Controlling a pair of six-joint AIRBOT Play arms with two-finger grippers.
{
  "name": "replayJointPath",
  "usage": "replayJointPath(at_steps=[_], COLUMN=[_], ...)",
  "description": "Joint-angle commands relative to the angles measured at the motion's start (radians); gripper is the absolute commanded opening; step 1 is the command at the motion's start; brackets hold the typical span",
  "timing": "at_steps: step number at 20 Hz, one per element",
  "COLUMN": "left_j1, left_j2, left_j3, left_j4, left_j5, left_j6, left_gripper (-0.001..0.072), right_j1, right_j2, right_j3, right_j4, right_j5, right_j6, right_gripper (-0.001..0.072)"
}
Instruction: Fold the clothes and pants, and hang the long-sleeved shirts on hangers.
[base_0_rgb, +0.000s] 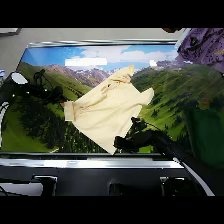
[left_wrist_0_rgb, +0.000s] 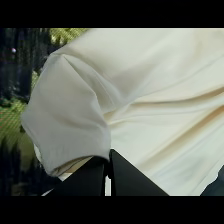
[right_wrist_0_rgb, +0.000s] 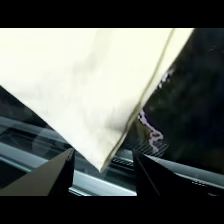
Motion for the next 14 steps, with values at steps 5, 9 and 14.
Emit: replayJointPath(at_steps=[5,9,14], left_j1=[0.0,0.0,0.004], left_j2=[0.0,0.0,0.01], left_j3=[0.0,0.0,0.022], left_j4=[0.001,0.001,0.0], left_j5=[0.002,0.008,0.011], left_j6=[0.003,0.007,0.007], left_gripper=[0.0016,0.0016,0.0015], right_j1=[0.011,0.011,-0.04], right_j2=[-0.081,-0.089,-0.078], right_j3=[-0.003,-0.002,0.128], right_j4=[0.075,0.084,0.039], right_j5=[0.054,0.082,0.056], right_j6=[0.04,0.039,-0.044], right_gripper=[0.041,0.0154,0.0026])
